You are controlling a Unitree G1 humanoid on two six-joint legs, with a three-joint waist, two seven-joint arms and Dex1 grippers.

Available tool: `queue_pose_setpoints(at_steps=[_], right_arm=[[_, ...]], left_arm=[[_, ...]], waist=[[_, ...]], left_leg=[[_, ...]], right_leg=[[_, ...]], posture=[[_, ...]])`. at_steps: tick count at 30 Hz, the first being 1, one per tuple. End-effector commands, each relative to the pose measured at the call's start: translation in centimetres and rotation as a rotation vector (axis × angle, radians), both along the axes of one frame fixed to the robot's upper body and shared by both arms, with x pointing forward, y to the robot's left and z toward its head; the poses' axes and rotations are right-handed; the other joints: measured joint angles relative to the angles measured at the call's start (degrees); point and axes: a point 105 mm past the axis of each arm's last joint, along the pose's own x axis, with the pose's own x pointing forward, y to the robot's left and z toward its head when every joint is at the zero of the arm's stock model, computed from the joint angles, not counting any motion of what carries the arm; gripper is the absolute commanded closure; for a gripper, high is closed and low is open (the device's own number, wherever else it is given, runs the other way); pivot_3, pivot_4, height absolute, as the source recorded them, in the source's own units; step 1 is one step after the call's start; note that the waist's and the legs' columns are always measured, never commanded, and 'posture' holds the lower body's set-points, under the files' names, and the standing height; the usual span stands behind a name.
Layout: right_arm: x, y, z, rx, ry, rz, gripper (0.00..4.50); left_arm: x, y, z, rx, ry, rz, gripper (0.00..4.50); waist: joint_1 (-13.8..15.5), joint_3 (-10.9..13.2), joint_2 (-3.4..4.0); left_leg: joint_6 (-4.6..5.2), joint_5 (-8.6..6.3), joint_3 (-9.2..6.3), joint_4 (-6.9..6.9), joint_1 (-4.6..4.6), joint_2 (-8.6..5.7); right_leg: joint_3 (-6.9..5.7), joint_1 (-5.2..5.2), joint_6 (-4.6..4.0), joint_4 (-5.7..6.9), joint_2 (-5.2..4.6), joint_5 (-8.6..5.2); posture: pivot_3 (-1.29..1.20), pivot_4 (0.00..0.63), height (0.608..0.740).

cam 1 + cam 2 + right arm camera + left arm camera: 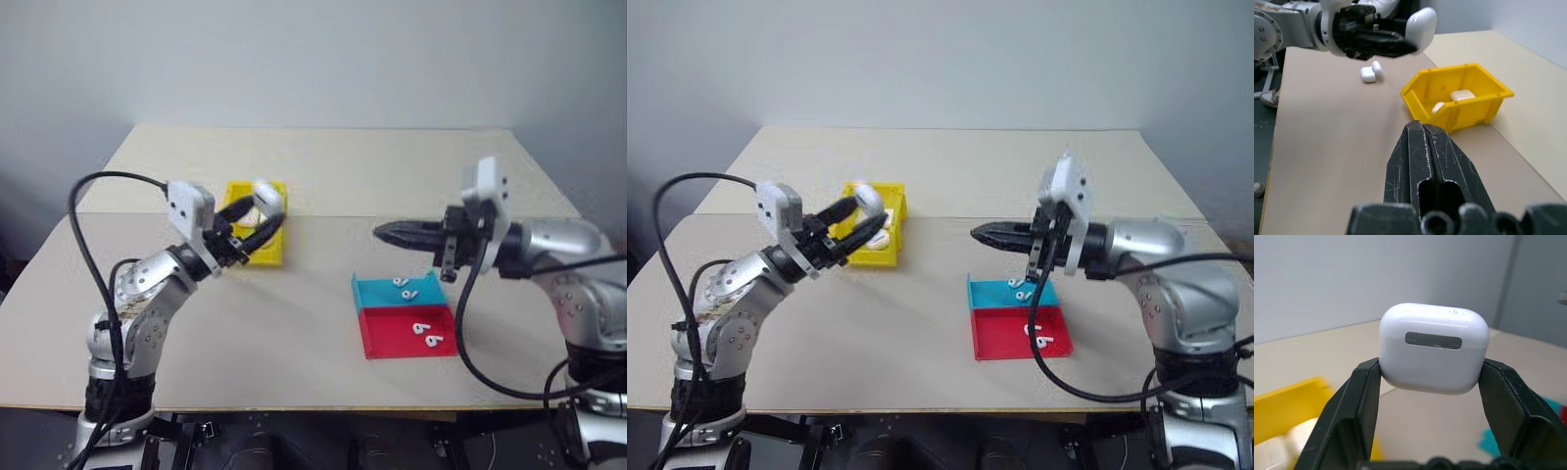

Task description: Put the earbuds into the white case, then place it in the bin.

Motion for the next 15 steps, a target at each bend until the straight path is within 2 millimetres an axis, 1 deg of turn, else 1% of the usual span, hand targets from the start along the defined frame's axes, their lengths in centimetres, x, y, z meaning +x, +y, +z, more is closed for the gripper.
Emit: queue_pose_setpoints(at_steps=[1,6,8,9,11,12,15], right_arm=[[-0.9,0.6,1.6,0.031,-0.09,0.02,4.46],[-1.0,1.1,1.6,0.046,-0.091,0.028,4.46],[-1.1,1.2,1.6,0.047,-0.089,0.029,4.5],[-1.1,1.3,1.6,0.047,-0.088,0.029,4.5],[-1.1,1.3,1.6,0.046,-0.085,0.029,4.5],[-1.2,1.2,1.6,0.043,-0.083,0.028,4.5],[-1.1,1.0,1.2,0.028,-0.073,0.019,4.5]], left_arm=[[1.7,1.0,0.2,0.062,0.001,0.138,1.75],[4.0,0.8,-1.0,0.108,0.049,0.224,1.75],[4.8,0.8,-1.5,0.13,0.075,0.263,1.03],[5.1,0.9,-1.8,0.143,0.089,0.284,0.84],[5.4,1.2,-1.9,0.148,0.099,0.316,0.18],[5.4,1.4,-1.9,0.155,0.097,0.325,0.08],[4.9,1.9,-1.2,0.132,0.071,0.33,0.08]], waist=[[0.0,0.0,0.0],[0.1,0.0,0.0],[0.1,0.0,0.0],[0.1,0.0,-0.01],[0.0,0.0,-0.01],[-0.1,0.0,0.0],[-0.1,0.0,0.0]], left_leg=[[0.0,0.0,0.0,0.0,0.0,0.0],[-0.01,0.0,0.03,-0.07,-0.01,-0.01],[-0.01,0.0,0.03,-0.07,-0.02,-0.02],[-0.01,0.0,0.03,-0.06,-0.02,-0.02],[-0.01,0.0,0.04,-0.07,-0.02,-0.02],[-0.01,0.0,0.03,-0.07,-0.02,-0.02],[-0.02,0.01,0.05,-0.11,-0.01,-0.02]], right_leg=[[0.0,0.01,0.0,0.0,0.0,0.0],[-0.01,-0.01,0.0,-0.07,0.01,0.0],[-0.01,0.0,0.0,-0.08,0.0,0.0],[-0.01,0.0,0.0,-0.08,0.0,0.0],[-0.01,-0.01,0.0,-0.07,0.0,0.0],[-0.01,-0.02,0.0,-0.07,0.0,0.0],[0.01,-0.05,0.0,-0.05,0.01,0.0]], posture=[[0.0,0.15,0.74],[0.0,0.15,0.74],[0.0,0.15,0.74],[0.0,0.15,0.74],[0.0,0.15,0.74],[0.0,0.15,0.74],[0.0,0.15,0.74]])
